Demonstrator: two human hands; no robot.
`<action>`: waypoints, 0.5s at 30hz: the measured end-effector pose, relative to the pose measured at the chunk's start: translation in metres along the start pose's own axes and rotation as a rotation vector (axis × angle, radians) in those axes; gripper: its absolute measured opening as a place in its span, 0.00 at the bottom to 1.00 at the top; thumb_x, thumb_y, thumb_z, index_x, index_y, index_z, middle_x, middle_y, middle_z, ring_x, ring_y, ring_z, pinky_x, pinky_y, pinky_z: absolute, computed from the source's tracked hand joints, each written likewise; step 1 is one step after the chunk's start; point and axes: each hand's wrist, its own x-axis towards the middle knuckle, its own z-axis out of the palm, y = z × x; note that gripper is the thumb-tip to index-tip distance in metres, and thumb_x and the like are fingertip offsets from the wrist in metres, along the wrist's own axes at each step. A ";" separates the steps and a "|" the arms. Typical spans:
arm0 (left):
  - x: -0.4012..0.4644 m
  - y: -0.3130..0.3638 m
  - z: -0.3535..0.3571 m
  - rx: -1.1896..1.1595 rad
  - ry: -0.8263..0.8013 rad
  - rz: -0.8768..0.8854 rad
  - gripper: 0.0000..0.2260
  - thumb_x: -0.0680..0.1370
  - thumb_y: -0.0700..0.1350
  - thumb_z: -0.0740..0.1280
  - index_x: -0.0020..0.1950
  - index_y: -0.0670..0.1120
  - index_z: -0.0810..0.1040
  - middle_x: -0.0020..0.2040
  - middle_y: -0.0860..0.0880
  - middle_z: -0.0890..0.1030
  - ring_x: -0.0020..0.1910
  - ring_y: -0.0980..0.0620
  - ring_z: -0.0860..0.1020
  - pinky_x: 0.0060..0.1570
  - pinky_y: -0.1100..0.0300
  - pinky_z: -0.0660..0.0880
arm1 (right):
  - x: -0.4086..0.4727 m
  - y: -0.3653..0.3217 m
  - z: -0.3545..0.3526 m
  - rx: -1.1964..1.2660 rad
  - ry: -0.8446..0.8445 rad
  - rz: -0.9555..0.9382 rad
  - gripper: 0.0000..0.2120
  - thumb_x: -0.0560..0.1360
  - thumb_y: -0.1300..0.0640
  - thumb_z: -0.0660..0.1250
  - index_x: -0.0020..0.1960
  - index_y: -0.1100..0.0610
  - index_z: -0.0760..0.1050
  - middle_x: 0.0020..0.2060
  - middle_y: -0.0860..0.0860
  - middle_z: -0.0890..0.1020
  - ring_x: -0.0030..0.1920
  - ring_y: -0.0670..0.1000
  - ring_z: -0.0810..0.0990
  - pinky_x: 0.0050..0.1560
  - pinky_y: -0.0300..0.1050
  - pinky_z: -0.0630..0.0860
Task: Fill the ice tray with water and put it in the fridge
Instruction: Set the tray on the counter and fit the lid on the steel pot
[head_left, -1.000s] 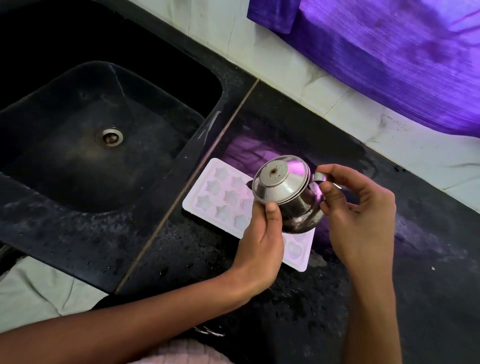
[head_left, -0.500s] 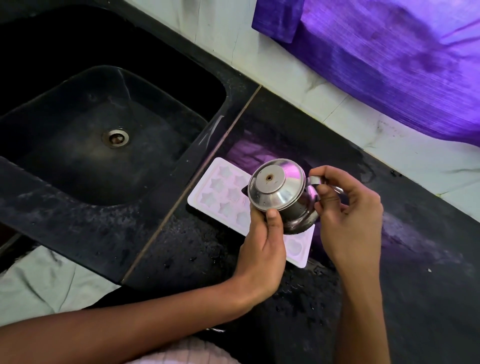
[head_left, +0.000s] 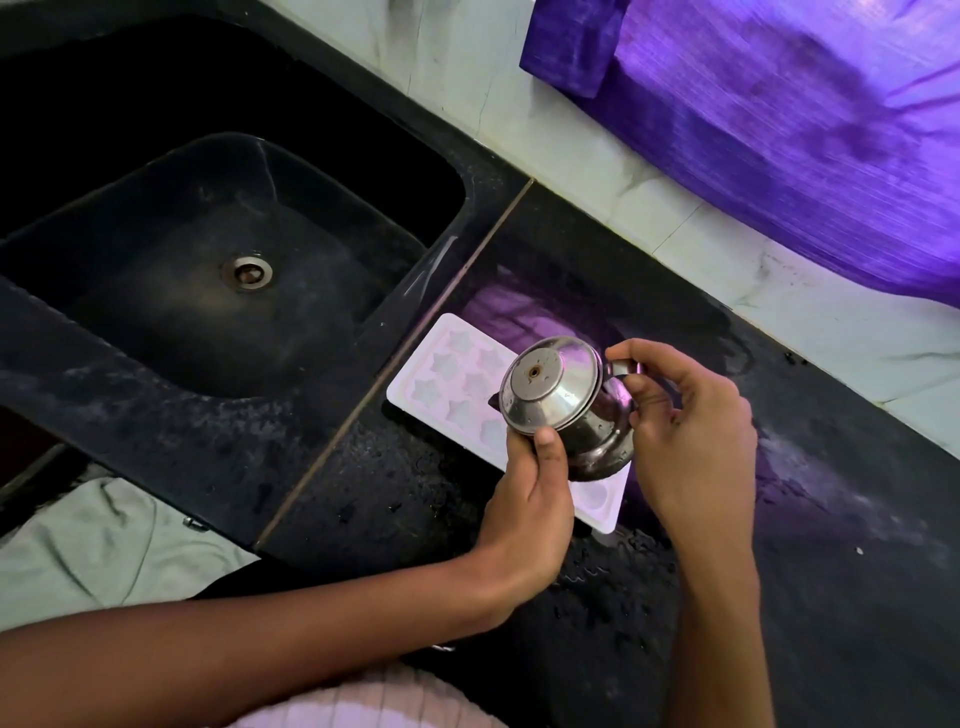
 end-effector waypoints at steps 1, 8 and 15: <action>0.000 0.000 0.000 0.001 0.000 0.000 0.22 0.81 0.58 0.43 0.75 0.63 0.45 0.70 0.60 0.66 0.70 0.55 0.64 0.59 0.66 0.57 | -0.001 0.000 0.000 -0.001 0.003 -0.003 0.15 0.76 0.63 0.64 0.45 0.42 0.78 0.36 0.41 0.80 0.30 0.41 0.74 0.33 0.35 0.66; -0.001 0.002 0.000 0.015 0.007 0.002 0.22 0.81 0.57 0.43 0.75 0.63 0.46 0.67 0.61 0.66 0.71 0.54 0.63 0.58 0.66 0.56 | -0.003 -0.002 -0.002 0.000 0.021 0.003 0.14 0.76 0.63 0.64 0.46 0.44 0.80 0.37 0.41 0.80 0.30 0.38 0.74 0.33 0.36 0.65; -0.003 0.005 0.000 0.021 0.007 0.015 0.22 0.81 0.57 0.43 0.75 0.61 0.46 0.72 0.58 0.65 0.71 0.55 0.62 0.59 0.67 0.56 | -0.003 -0.005 -0.005 0.009 0.034 -0.014 0.14 0.77 0.62 0.63 0.46 0.44 0.80 0.36 0.37 0.79 0.32 0.39 0.76 0.37 0.42 0.70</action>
